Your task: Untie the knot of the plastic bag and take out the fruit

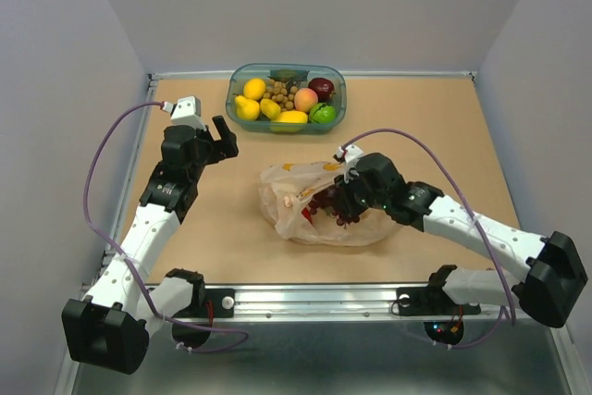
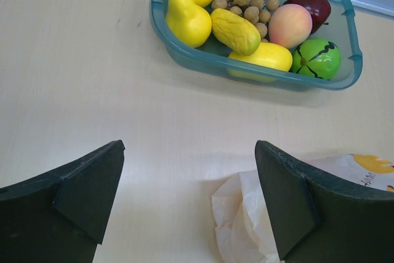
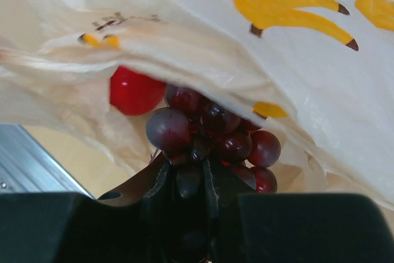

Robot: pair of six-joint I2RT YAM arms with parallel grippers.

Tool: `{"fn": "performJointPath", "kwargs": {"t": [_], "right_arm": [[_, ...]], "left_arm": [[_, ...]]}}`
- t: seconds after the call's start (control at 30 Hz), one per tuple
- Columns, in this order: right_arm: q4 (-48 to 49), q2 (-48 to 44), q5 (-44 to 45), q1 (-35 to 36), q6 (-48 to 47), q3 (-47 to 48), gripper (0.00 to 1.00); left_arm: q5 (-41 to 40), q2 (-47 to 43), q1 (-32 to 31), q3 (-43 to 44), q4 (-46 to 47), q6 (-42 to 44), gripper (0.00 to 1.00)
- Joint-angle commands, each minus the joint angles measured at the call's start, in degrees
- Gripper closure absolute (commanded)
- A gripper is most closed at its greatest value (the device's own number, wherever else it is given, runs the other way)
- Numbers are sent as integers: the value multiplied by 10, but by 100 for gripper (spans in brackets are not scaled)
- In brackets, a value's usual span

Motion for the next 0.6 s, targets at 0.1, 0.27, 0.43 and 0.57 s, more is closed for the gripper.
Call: {"fn": "performJointPath", "kwargs": {"t": [0.1, 0.27, 0.43, 0.57], "right_arm": [[-29, -54, -115, 4, -60, 94, 100], [-52, -96, -101, 5, -66, 124, 100], [-106, -125, -98, 4, -95, 158, 100], [-146, -137, -51, 5, -103, 187, 99]], "left_arm": [[-1, -19, -1, -4, 19, 6, 2], [-2, -23, -1, -5, 19, 6, 2], [1, -23, -1, -3, 20, 5, 2], [0, -22, -1, -4, 19, 5, 2]]}}
